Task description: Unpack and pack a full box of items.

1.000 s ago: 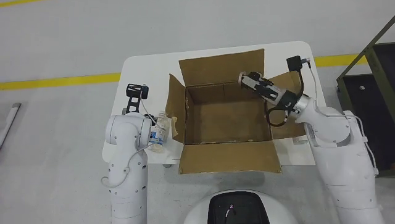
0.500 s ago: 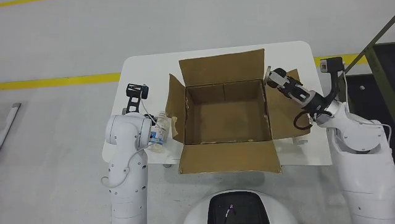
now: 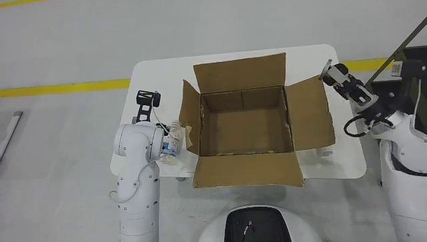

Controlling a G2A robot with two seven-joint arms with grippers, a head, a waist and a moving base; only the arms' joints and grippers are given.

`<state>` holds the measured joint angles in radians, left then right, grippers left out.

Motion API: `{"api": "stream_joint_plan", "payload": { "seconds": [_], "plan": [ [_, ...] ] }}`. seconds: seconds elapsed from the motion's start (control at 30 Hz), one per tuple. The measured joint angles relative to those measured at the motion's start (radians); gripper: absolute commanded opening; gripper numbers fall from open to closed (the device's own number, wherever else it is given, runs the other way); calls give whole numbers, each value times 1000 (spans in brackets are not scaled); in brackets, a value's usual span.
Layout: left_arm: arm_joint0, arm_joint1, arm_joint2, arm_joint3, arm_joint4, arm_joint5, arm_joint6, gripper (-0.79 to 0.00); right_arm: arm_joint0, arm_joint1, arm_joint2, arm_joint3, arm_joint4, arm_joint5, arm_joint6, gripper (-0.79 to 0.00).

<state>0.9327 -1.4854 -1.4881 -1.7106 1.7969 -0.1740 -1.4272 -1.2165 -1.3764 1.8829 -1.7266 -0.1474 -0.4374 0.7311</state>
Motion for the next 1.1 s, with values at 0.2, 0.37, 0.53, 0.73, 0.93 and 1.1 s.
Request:
{"api": "stream_joint_plan", "payload": {
  "seconds": [0.2, 0.37, 0.53, 0.73, 0.93, 1.1],
  "plan": [
    [0, 0, 0, 0, 0, 0, 0, 0, -66, 30, 115, -55, -316, 104, -15, -785],
    [0, 0, 0, 0, 0, 0, 0, 0, -98, 51, 102, -62, -622, 188, 35, -785],
    [0, 0, 0, 0, 0, 0, 0, 0, -115, 65, 43, -64, -838, 205, 104, -785],
    [0, 0, 0, 0, 0, 0, 0, 0, -114, 79, -24, -51, -1005, 207, 176, -785],
    [0, 0, 0, 0, 0, 0, 0, 0, -108, 82, -37, -41, -1036, 202, 194, -785],
    [0, 0, 0, 0, 0, 0, 0, 0, -108, 82, -37, -41, -1036, 203, 194, -785]
  ]
}}
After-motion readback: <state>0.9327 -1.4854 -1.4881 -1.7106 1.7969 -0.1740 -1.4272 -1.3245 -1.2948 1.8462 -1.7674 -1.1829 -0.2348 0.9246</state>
